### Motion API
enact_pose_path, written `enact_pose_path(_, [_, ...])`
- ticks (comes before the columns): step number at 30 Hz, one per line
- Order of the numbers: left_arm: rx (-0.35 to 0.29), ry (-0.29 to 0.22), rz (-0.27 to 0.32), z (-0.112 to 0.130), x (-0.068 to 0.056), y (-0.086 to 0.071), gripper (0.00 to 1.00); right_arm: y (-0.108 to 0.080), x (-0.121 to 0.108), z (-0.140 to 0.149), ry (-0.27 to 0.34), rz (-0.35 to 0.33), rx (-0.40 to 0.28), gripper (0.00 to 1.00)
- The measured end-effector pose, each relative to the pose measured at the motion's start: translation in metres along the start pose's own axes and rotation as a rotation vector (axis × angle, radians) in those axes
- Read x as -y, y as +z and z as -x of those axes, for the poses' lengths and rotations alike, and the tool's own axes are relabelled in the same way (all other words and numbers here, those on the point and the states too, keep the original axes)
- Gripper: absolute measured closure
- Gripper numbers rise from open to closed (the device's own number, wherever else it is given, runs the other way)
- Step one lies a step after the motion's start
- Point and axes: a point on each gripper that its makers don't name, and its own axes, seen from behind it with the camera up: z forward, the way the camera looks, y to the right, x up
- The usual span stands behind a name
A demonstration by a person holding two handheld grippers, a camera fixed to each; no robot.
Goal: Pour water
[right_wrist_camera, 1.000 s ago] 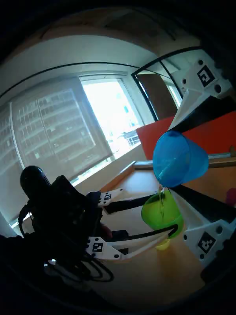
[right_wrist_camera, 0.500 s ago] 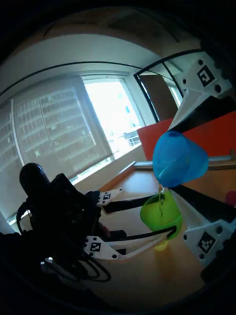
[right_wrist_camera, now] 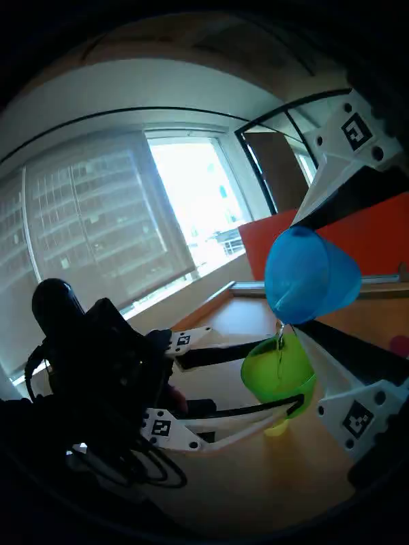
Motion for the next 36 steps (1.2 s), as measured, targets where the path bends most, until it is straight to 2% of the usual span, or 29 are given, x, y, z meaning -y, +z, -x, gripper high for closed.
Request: enact_pose_path(36, [0.008, -0.009, -0.003, 0.0073, 0.0036, -0.0022, 0.11, 0.0046, -0.0026, -0.0007, -0.053, 0.006, 0.009, 0.08])
